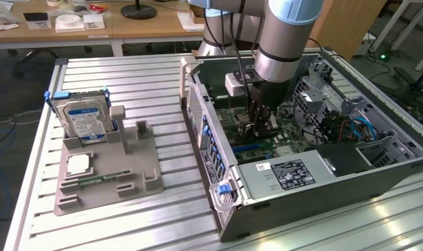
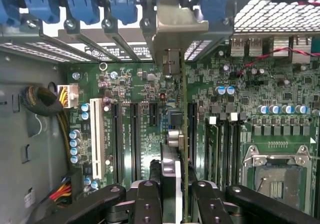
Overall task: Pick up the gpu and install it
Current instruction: 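Insert the gpu into the slot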
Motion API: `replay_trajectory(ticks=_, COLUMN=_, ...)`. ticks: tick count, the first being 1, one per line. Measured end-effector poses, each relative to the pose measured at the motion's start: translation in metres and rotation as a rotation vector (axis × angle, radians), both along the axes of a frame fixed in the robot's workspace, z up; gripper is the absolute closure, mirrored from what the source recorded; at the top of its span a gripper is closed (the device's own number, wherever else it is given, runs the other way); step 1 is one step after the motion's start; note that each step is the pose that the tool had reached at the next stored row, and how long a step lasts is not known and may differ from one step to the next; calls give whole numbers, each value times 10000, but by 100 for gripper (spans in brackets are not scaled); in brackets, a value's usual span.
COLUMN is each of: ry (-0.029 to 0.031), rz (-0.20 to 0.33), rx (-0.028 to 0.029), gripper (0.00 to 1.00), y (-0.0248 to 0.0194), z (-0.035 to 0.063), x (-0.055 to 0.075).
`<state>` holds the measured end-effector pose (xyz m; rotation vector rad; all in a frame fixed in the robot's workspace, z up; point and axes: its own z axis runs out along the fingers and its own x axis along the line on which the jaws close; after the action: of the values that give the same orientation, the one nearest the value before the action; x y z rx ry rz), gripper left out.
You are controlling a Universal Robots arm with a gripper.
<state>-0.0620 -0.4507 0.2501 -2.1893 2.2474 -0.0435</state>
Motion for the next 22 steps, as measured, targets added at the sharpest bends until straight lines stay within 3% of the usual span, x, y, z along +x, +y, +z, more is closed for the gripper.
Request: replay_trajectory(ticks=22, ry=0, rz=159, rx=25, gripper=72, y=0, z=-161, x=-35)
